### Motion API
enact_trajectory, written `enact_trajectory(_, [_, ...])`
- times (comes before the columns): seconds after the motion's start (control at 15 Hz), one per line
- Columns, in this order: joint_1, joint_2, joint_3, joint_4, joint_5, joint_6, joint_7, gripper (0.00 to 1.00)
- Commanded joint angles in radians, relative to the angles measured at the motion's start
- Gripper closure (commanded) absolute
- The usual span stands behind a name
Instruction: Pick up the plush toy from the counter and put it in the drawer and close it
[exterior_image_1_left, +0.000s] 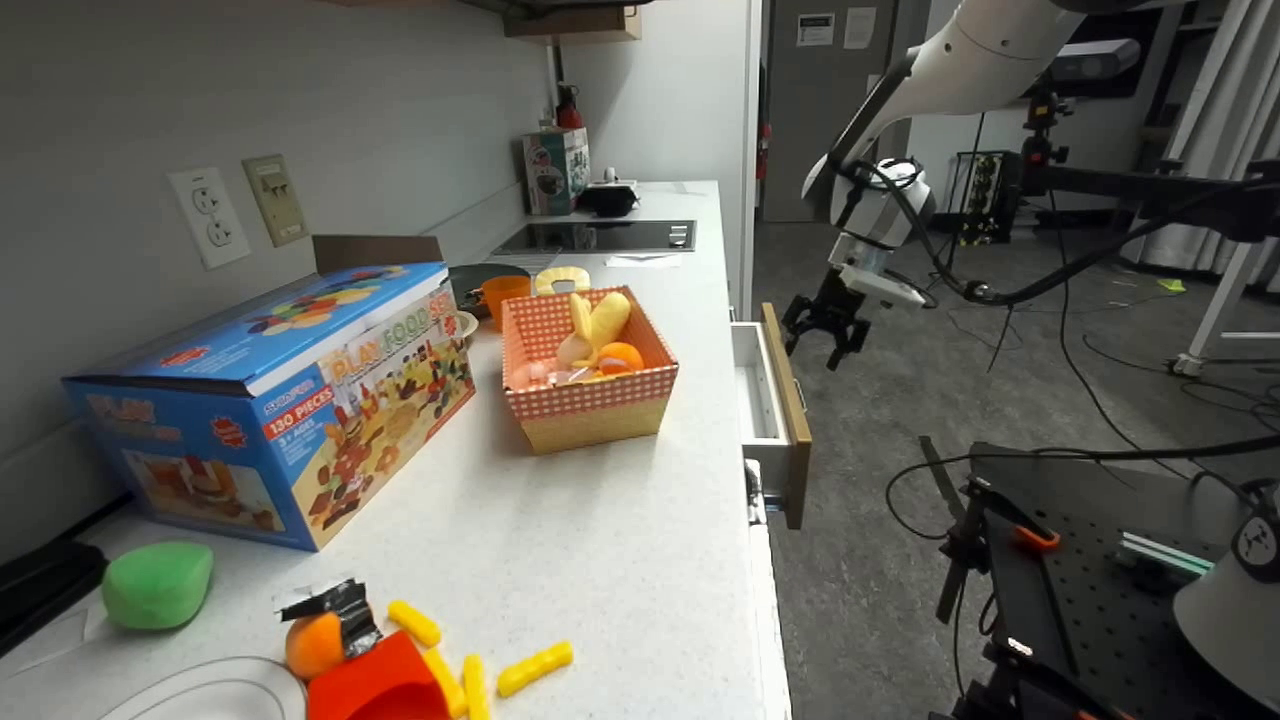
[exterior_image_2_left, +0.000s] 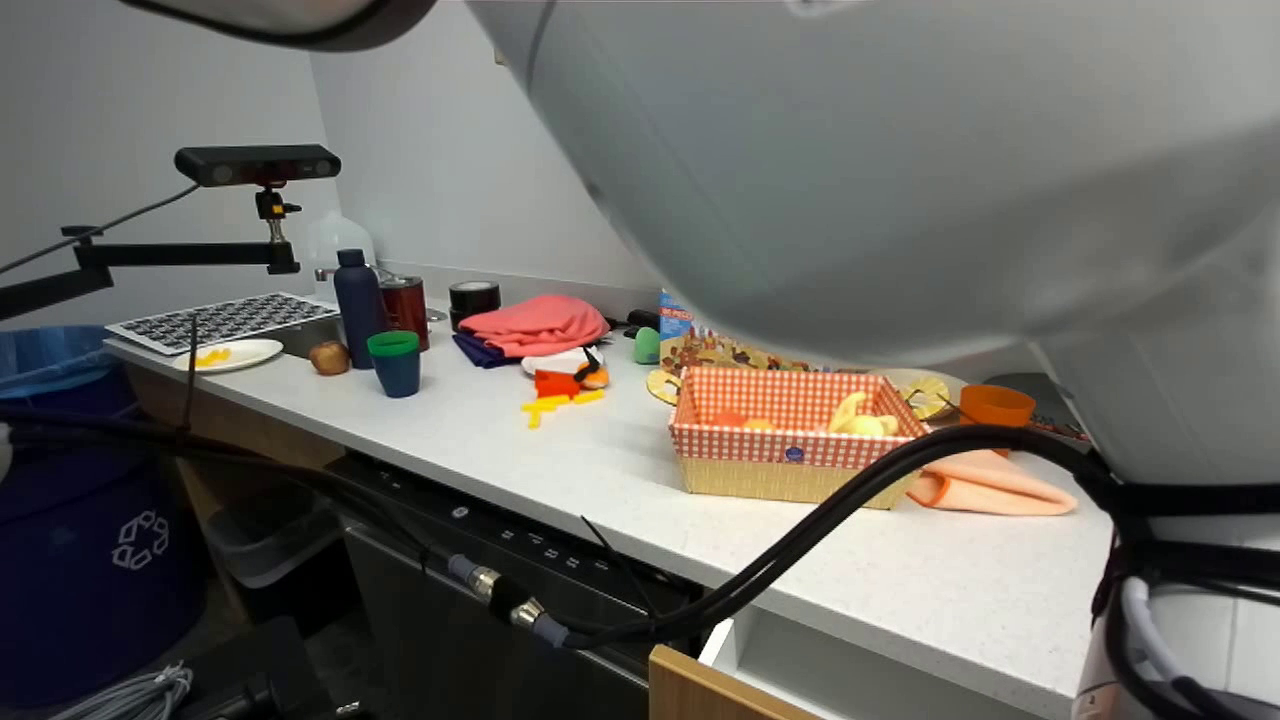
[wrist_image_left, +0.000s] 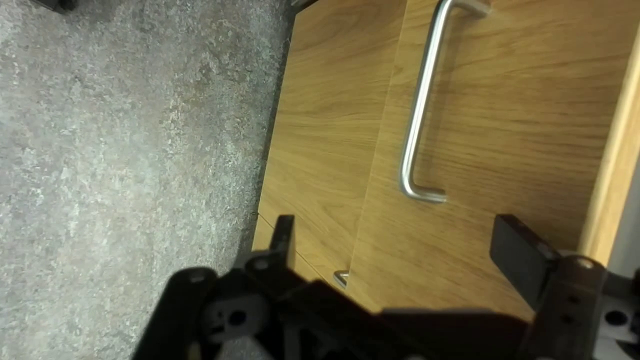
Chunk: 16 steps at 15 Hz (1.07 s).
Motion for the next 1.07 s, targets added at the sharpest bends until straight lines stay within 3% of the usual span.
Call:
enact_trajectory(0.0, [0.007,-0.045,-0.009,-0.045,-0.036,0.023,0.008,0.00])
enact_trajectory(0.4, [0.001,-0.186,-0.018,-0.181,-0.118,0.075,-0.045,0.00])
enact_trajectory(0.8, [-0.002,-0.316,0.021,-0.395,-0.049,0.098,-0.292,0.00])
enact_trajectory(1.0, [0.053,-0.368,0.021,-0.377,-0.073,0.044,-0.278,0.00])
